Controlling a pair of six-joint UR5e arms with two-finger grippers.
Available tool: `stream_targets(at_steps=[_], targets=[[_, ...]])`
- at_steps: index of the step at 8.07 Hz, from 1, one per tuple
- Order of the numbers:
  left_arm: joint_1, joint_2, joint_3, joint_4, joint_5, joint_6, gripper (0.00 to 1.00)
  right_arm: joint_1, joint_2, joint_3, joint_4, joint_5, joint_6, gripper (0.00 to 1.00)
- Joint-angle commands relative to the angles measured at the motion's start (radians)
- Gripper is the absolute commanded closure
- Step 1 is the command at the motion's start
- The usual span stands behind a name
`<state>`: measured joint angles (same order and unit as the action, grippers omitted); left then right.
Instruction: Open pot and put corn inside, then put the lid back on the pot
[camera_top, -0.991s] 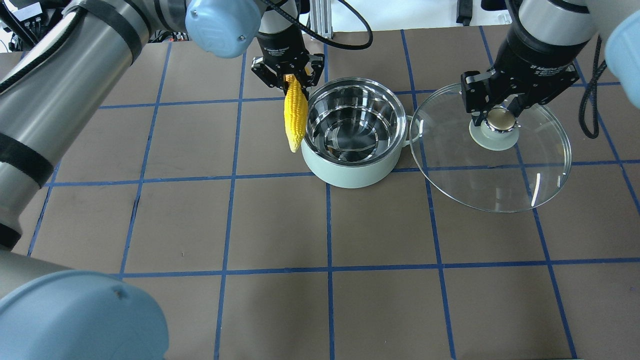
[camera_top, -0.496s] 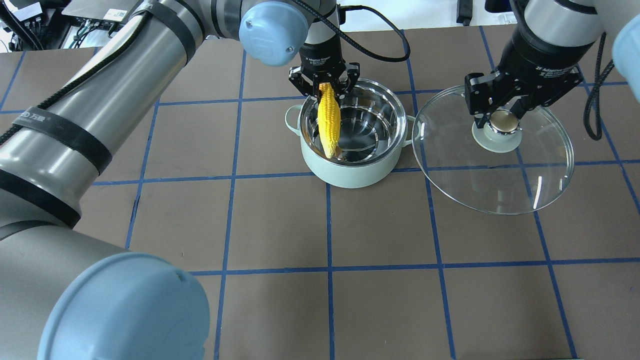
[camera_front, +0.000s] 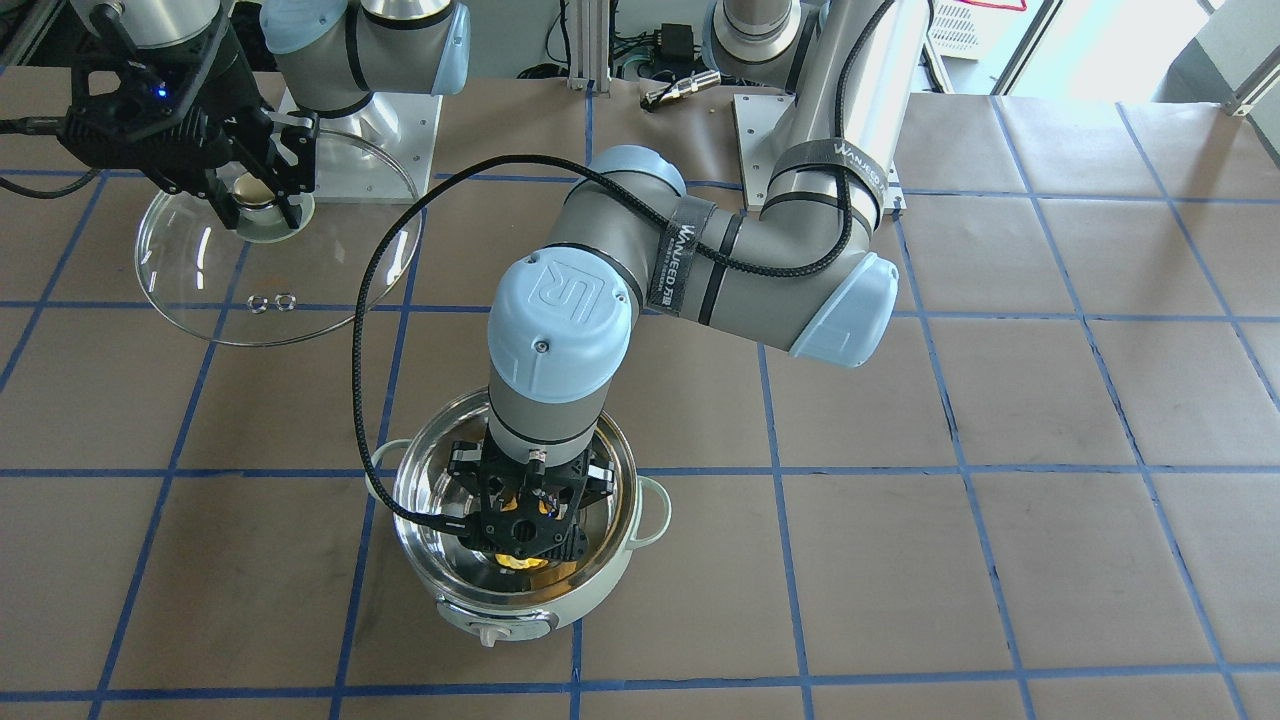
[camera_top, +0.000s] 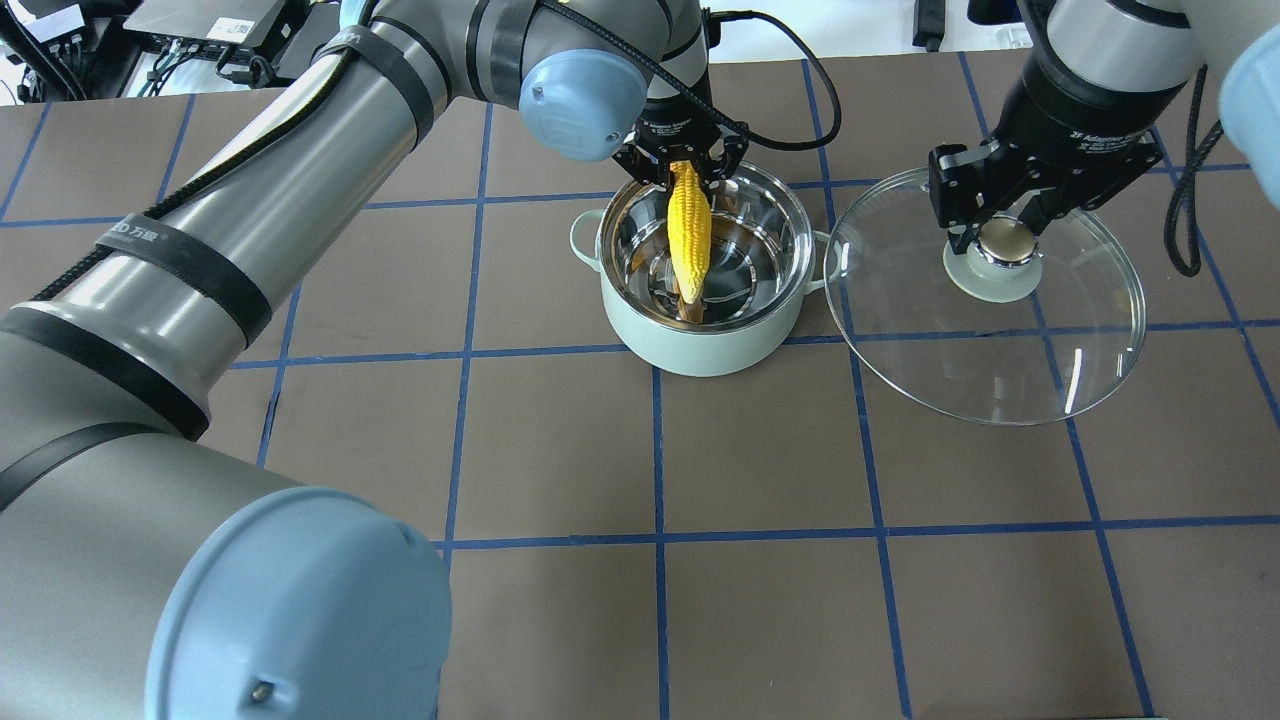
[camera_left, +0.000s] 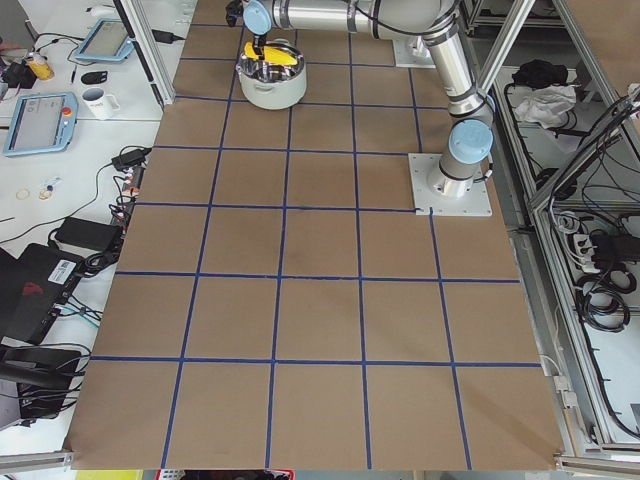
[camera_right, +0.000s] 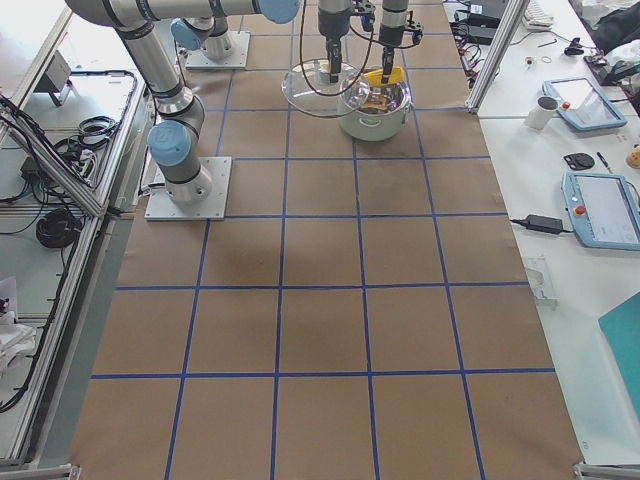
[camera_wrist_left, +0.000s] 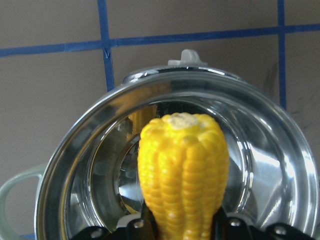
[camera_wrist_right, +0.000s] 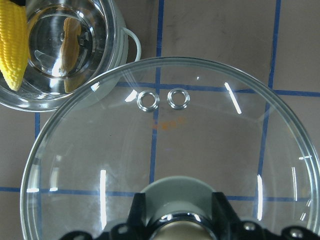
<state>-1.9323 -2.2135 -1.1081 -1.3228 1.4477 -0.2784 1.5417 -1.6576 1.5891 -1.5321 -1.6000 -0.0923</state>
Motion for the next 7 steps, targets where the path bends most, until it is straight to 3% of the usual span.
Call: stream_targets(at_steps=[1, 2, 4, 5, 7], targets=[[-0.002, -0.011, -0.004, 0.085, 0.002, -0.002, 0.68, -0.002, 0.001, 0.000, 0.004, 0.000, -0.001, 0.61], [-0.004, -0.008, -0.006, 0.091, 0.008, 0.010, 0.53, -0.002, 0.001, 0.000, 0.004, 0.000, -0.001, 0.61], [-0.002, -0.009, -0.022, 0.150, 0.008, 0.010, 0.09, -0.002, 0.001, 0.000, 0.007, 0.000, 0.000, 0.61], [-0.002, -0.008, -0.066, 0.172, 0.008, 0.008, 0.00, -0.002, 0.001, 0.000, 0.007, 0.000, 0.000, 0.61], [-0.002, 0.000, -0.159, 0.350, 0.008, 0.013, 0.00, -0.002, 0.001, 0.000, 0.006, 0.000, 0.000, 0.61]])
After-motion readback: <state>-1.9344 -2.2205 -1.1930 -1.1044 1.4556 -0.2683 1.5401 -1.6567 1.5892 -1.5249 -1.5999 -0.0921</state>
